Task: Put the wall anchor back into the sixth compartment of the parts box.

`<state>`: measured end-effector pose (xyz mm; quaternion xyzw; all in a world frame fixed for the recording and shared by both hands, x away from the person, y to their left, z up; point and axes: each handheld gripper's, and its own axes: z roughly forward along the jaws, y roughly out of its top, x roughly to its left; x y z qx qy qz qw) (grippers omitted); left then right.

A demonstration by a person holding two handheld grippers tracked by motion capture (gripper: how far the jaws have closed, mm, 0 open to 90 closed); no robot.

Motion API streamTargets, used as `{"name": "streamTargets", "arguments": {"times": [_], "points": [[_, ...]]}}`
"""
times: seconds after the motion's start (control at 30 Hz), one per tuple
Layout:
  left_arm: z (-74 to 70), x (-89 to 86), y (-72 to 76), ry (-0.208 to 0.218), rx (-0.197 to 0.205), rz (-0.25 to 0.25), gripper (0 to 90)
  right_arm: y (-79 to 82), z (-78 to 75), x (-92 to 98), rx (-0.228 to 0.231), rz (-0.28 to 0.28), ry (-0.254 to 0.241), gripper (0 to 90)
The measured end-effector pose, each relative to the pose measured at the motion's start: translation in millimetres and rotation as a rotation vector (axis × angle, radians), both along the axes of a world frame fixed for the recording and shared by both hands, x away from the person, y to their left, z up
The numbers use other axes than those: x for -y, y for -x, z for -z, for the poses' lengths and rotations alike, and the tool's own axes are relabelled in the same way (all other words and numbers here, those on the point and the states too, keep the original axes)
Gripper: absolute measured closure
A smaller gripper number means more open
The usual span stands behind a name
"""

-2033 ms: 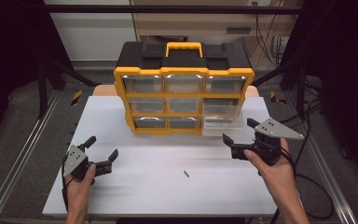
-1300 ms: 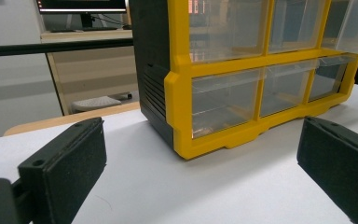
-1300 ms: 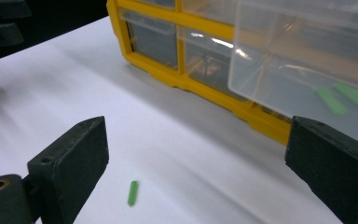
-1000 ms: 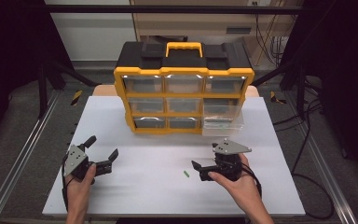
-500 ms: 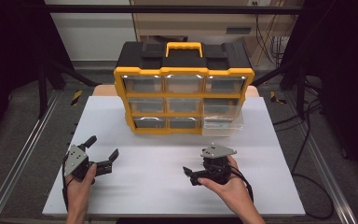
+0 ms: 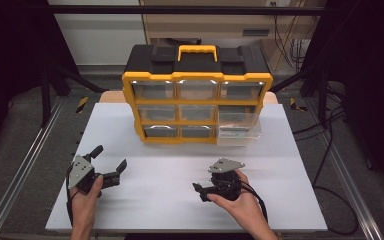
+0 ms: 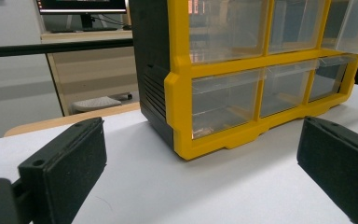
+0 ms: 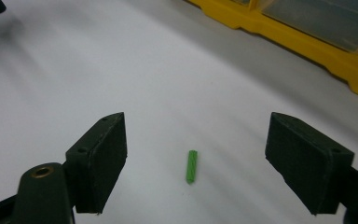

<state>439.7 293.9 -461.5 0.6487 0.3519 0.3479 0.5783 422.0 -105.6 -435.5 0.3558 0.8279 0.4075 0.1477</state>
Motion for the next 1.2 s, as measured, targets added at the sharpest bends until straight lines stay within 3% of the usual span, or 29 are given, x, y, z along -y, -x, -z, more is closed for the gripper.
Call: {"name": "streamTargets", "arguments": {"times": [0.47,0.97,1.2], "points": [[-0.1,-0.6,-0.5,0.005,0.001,-0.002,1.2,-2.0,13.7,-8.2,-0.055,0.008,0.057,44.8],[-0.1,-0.2,-1.4,0.002,-0.001,0.002,1.2,-3.9,21.4,-9.5,-0.068,0.003,0.076,59.9],[0.2,0.5,-1.8,0.000,-0.002,0.005,1.2,-11.0,36.4,-12.5,-0.094,-0.002,0.102,70.1]]}}
